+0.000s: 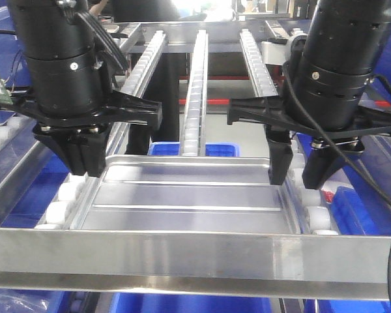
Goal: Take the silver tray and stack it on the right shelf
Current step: 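Lower both grippers onto opposite short edges of the silver tray, then close both grippers on the silver tray's rims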
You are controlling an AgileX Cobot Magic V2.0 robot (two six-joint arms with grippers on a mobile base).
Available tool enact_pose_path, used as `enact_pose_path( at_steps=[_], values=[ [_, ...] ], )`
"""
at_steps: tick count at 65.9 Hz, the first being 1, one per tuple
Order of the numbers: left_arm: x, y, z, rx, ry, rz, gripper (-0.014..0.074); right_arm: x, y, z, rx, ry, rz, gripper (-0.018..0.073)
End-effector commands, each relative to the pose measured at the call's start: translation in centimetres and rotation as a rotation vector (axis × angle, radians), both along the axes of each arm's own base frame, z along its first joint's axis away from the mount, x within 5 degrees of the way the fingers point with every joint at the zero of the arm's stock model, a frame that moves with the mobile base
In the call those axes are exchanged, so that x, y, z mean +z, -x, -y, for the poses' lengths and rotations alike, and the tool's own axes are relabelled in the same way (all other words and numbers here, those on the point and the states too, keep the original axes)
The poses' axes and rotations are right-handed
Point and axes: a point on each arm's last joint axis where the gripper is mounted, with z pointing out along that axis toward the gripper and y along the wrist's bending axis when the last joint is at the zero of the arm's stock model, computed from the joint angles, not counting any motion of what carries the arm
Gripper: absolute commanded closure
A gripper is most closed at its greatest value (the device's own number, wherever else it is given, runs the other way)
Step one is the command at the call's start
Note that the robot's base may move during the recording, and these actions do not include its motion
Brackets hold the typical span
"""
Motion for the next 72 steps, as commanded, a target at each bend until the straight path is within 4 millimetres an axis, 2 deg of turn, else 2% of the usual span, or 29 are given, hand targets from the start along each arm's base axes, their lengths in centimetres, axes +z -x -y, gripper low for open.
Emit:
enact_pose_path(
  at_steps=[1,5,8,15,23,29,40,48,53,64,72],
  values=[
    [2.5,-0.1,0.0,0.012,0.062,0.07,0.0397,2.3,-0.3,0.0,0.016,-0.025,0.086,0.0203],
    [2.5,-0.2,0.1,0.028,0.072,0.075,0.0339,2.3,-0.3,0.0,0.016,-0.025,0.086,0.0203],
    [2.5,-0.4,0.0,0.021,0.068,0.091,0.0338,2.3,-0.3,0.0,0.015,-0.025,0.085,0.0203],
    [2.3,-1.2,-0.6,0.042,0.078,0.103,0.039,2.3,-0.3,0.0,0.016,-0.025,0.086,0.0203],
    [1.7,-2.1,-1.9,0.116,0.149,0.028,0.047,2.4,-0.4,-0.1,0.017,-0.031,0.094,0.0203],
    [1.8,-2.8,-2.7,0.061,0.211,-0.003,0.0529,2.4,-0.5,-0.2,0.019,-0.041,0.112,0.0203],
    [1.8,-3.4,-3.5,0.029,0.21,0.009,0.054,2.6,-0.7,-0.3,0.023,-0.051,0.133,0.0203],
    [1.8,-3.0,-2.9,-0.015,0.173,0.023,0.0539,2.6,-0.8,-0.2,0.024,-0.051,0.137,0.0203],
    [1.9,-2.8,-2.3,-0.052,0.159,0.051,0.0513,2.6,-0.8,-0.3,0.025,-0.052,0.141,0.0203],
    [1.9,-2.6,-2.0,-0.085,0.116,0.071,0.0296,2.6,-0.8,-0.3,0.025,-0.052,0.141,0.0181],
    [1.9,-2.9,-2.4,0.008,0.152,0.068,0.0313,2.6,-0.8,-0.2,0.025,-0.051,0.14,0.0179]
  ],
)
